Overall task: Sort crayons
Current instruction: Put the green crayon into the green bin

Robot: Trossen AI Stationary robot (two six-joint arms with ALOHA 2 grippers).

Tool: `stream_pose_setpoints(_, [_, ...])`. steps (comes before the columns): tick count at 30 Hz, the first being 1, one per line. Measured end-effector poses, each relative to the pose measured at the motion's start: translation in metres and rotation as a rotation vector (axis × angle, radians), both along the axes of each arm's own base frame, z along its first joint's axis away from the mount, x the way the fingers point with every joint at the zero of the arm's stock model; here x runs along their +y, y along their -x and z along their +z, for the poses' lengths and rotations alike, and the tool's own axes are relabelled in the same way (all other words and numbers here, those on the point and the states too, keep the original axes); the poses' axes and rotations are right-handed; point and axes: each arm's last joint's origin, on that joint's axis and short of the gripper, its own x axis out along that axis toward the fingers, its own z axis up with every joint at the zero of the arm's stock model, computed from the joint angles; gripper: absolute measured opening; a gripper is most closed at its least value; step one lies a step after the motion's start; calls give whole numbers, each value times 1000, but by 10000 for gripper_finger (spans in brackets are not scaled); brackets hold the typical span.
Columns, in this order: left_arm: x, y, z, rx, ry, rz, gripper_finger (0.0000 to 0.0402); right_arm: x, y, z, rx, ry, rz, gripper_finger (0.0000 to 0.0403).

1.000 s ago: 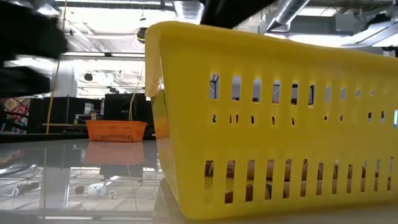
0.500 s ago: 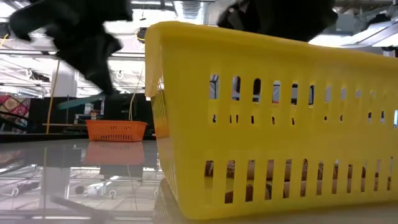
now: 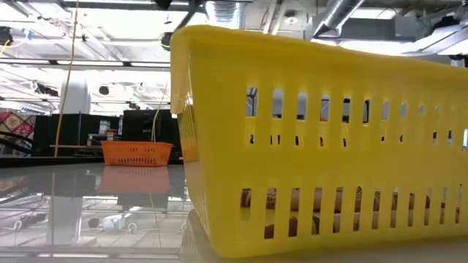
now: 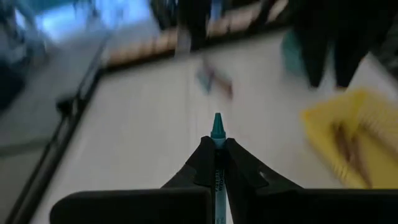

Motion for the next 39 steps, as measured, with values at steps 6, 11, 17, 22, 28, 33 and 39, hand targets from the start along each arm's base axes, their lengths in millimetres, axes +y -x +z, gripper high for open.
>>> stream_pose_setpoints(6, [1, 5, 35, -250, -4, -146, 0, -2, 13, 36, -219, 36, -31, 103])
stream_pose_setpoints(11, [-3, 5, 46, -365, 1, -251, 0, -2, 6, 52, -333, 68, 3, 103])
stream_pose_setpoints(17, [-4, 6, 49, -398, -26, -273, 0, -7, 0, 55, -358, 97, -1, 103])
stream_pose_setpoints(22, [-7, 7, 52, -430, -46, -304, 0, -8, -1, 56, -366, 94, -10, 103])
stream_pose_setpoints(28, [-11, 9, 60, -509, -71, -352, 0, -6, -3, 63, -432, 126, -17, 103])
stream_pose_setpoints(33, [-12, 10, 66, -576, -84, -388, 0, -2, -5, 72, -493, 147, 15, 103])
stream_pose_setpoints(39, [-13, 11, 69, -613, -87, -427, 0, -1, -7, 81, -550, 178, 38, 103])
